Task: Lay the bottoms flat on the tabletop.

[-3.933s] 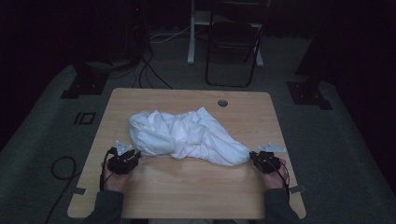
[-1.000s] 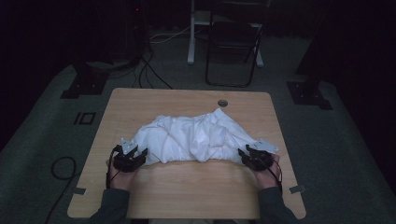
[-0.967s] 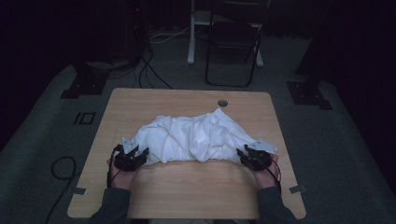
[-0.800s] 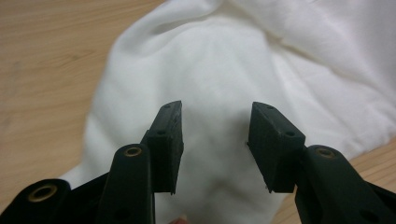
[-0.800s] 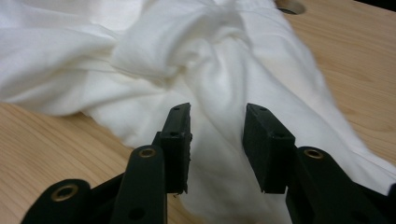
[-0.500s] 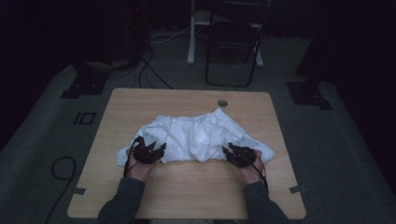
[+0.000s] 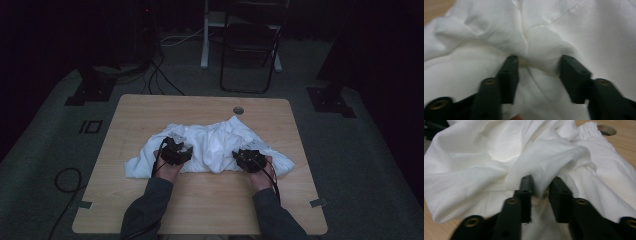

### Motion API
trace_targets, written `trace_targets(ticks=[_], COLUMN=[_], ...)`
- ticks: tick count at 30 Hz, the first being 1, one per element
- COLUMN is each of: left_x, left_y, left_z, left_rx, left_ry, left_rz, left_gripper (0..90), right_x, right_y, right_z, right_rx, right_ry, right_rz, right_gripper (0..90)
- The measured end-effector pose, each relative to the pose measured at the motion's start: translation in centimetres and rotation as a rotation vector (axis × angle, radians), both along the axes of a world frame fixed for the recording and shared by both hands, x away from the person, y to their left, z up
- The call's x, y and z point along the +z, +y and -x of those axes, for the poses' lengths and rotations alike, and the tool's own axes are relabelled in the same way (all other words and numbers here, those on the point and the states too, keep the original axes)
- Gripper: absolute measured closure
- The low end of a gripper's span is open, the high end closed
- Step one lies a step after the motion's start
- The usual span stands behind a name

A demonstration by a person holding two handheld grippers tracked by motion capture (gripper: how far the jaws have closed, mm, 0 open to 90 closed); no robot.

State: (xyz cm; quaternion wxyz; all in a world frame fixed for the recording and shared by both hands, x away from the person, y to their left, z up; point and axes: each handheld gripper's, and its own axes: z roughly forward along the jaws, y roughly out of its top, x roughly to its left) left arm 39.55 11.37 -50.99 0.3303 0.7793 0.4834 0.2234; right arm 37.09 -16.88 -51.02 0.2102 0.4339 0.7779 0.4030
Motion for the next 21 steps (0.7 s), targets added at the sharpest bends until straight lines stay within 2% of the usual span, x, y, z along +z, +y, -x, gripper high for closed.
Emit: trace_targets(ticks=[2, 4, 8, 13, 18, 21], left_x=[0.1, 0.4, 1.2, 1.7, 1.3, 0.6], left_y=[0.1, 0.2, 1.0, 2.5, 3.2, 3.0], left_z=[0.1, 0.4, 1.8, 4.2, 6.9, 8.4], left_rx=[-0.011, -0.024, -0.042, -0.05, -0.088, -0.111], left_ry=[0.003, -0.007, -0.04, -0.069, -0.057, -0.038], left_rz=[0.014, 0.013, 0.033, 0.064, 0.083, 0.057], left_gripper=[81.7, 85.9, 86.6, 86.6, 86.6, 86.6], right_x=[0.0, 0.2, 0.5, 0.7, 1.0, 0.9], right_y=[-0.1, -0.3, -1.5, -4.1, -6.2, -6.3], right_z=[0.1, 0.4, 1.1, 2.6, 4.2, 5.5], right_rx=[0.0, -0.006, -0.024, -0.049, -0.035, -0.013], right_ry=[-0.002, -0.01, -0.022, -0.024, 0.0, 0.01], right_rz=[0.013, 0.024, 0.04, 0.039, 0.001, 0.023], right_gripper=[87.9, 88.7, 88.9, 89.0, 89.0, 89.0])
